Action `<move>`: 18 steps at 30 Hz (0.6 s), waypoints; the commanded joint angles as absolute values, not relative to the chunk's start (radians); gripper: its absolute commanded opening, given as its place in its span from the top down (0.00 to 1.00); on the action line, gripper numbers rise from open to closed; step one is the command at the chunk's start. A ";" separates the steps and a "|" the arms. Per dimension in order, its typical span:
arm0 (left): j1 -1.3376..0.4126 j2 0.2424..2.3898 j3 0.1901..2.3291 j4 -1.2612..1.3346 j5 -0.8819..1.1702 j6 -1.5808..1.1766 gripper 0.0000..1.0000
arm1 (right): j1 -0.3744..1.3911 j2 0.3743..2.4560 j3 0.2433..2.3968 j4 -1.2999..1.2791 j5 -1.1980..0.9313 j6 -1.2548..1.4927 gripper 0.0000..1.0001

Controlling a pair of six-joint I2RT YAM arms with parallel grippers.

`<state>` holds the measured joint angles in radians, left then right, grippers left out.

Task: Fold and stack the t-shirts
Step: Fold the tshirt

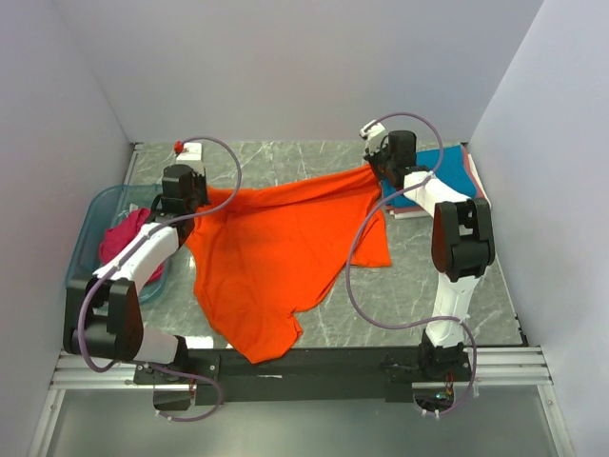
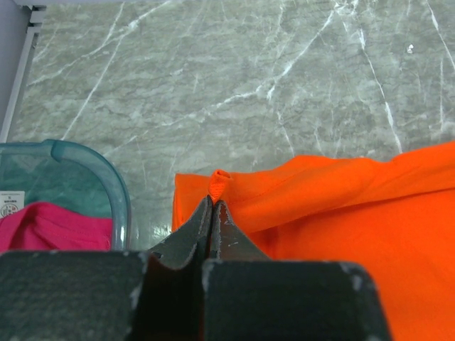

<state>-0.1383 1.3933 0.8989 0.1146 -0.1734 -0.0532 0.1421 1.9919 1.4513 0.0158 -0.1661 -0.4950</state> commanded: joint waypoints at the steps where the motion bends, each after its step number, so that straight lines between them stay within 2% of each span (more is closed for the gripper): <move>1: -0.149 1.348 0.877 0.110 -0.175 -0.087 1.00 | 0.132 1.974 1.445 0.064 -0.169 -0.486 1.00; 18: -0.167 1.309 0.854 0.094 -0.173 -0.124 1.00 | 0.135 1.980 1.471 0.015 -0.181 -0.528 1.00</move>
<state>-0.1604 1.3521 0.8566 0.0841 -0.1734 -0.1009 0.1413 1.9919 1.4509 0.0086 -0.1730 -0.5091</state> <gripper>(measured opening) 0.012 0.007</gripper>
